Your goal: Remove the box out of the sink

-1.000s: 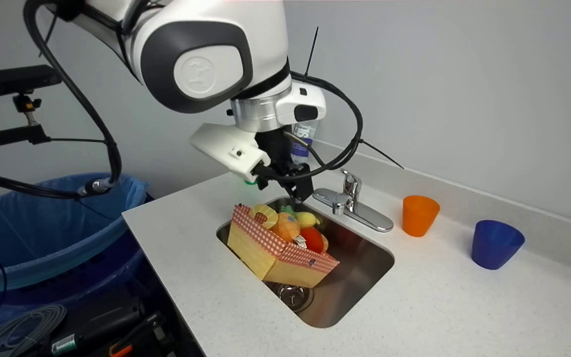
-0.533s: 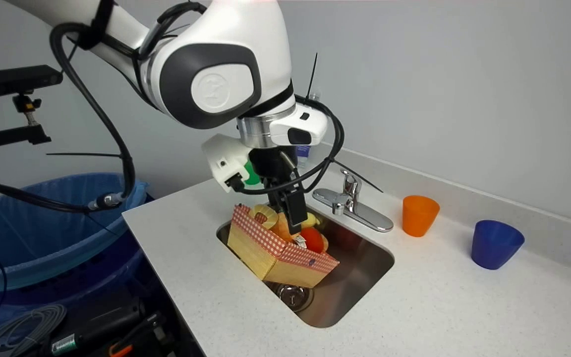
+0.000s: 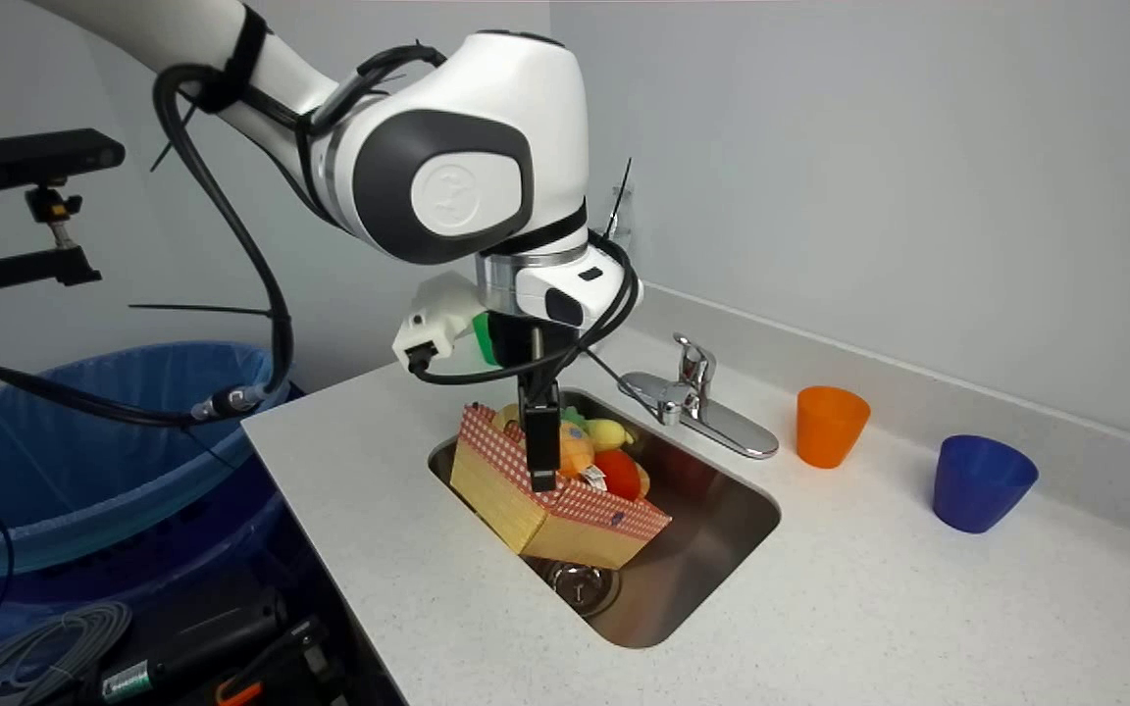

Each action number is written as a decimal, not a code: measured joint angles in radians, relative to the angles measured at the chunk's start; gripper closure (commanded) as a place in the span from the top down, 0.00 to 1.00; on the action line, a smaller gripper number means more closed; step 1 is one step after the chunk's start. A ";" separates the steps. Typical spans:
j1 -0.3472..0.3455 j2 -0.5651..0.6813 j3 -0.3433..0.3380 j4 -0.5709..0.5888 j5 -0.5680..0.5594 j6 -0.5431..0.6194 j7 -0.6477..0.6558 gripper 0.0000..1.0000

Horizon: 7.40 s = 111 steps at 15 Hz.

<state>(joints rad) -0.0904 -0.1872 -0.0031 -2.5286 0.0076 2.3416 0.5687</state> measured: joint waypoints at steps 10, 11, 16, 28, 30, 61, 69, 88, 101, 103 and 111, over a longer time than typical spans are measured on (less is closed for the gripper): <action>0.001 0.100 -0.007 0.098 0.169 -0.002 0.059 1.00; 0.001 0.112 -0.007 0.102 0.169 -0.018 0.073 1.00; 0.007 0.162 -0.007 0.127 0.169 -0.093 0.124 1.00; 0.020 0.202 -0.006 0.153 0.163 -0.217 -0.168 0.68; 0.021 0.202 -0.006 0.153 0.163 -0.215 -0.257 0.53; 0.035 0.016 -0.052 0.202 0.130 -0.234 -0.842 0.07; -0.045 0.019 -0.164 0.192 -0.022 -0.334 -0.842 0.07; -0.035 0.050 -0.083 0.129 0.001 -0.018 -0.445 1.00; -0.019 0.145 -0.019 0.139 -0.057 0.112 -0.014 1.00; -0.016 0.156 -0.019 0.138 -0.079 0.148 0.015 1.00; 0.000 0.204 -0.019 0.137 -0.115 0.182 0.126 0.98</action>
<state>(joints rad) -0.0905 0.0167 -0.0225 -2.3916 -0.1077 2.5241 0.6944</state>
